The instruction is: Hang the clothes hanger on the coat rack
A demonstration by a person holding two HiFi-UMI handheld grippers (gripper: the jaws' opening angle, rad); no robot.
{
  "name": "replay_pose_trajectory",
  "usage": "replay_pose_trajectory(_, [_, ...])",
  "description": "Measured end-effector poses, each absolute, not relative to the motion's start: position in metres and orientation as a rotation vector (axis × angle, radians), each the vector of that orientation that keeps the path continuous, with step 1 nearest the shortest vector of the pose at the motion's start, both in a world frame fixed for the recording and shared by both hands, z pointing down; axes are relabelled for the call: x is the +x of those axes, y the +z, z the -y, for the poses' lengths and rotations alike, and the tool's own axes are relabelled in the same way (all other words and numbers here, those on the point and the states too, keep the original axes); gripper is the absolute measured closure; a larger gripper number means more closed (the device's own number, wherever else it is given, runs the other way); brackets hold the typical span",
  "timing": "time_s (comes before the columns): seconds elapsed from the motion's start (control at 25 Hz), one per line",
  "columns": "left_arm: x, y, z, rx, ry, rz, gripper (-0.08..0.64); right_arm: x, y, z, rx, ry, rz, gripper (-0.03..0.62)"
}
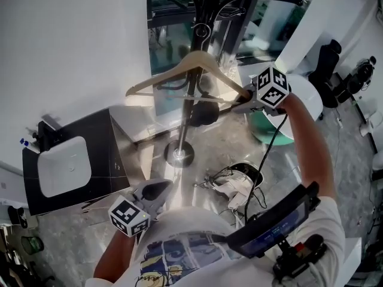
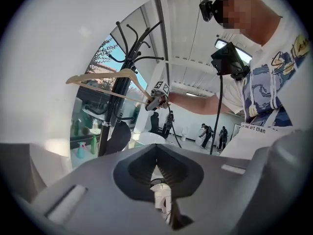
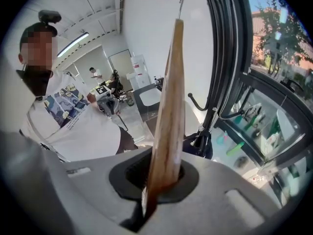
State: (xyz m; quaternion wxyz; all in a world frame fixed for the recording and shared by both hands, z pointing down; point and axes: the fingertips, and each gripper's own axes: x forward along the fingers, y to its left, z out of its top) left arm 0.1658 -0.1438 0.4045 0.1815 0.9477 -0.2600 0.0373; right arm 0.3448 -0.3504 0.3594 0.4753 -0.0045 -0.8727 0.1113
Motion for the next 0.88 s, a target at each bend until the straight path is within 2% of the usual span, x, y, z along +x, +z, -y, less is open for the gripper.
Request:
replay_pose_trajectory(0.76, [0.184, 0.414, 0.140, 2.650, 0.141, 0.749, 0.558, 0.344, 0.372, 0.379, 0.080, 0.126, 2.174, 0.588])
replay_pose_trajectory(0.84, [0.180, 0.415, 0.138, 2.650, 0.145, 0.753, 0.558, 0.345, 0.372, 0.384, 0.114, 0.133, 2.189, 0.562])
replay_pose_trajectory(0.88, [0.178, 0.415, 0.137, 2.649, 0.146, 0.753, 0.558, 0.346, 0.373, 0.386, 0.135, 0.139, 2.194, 0.525])
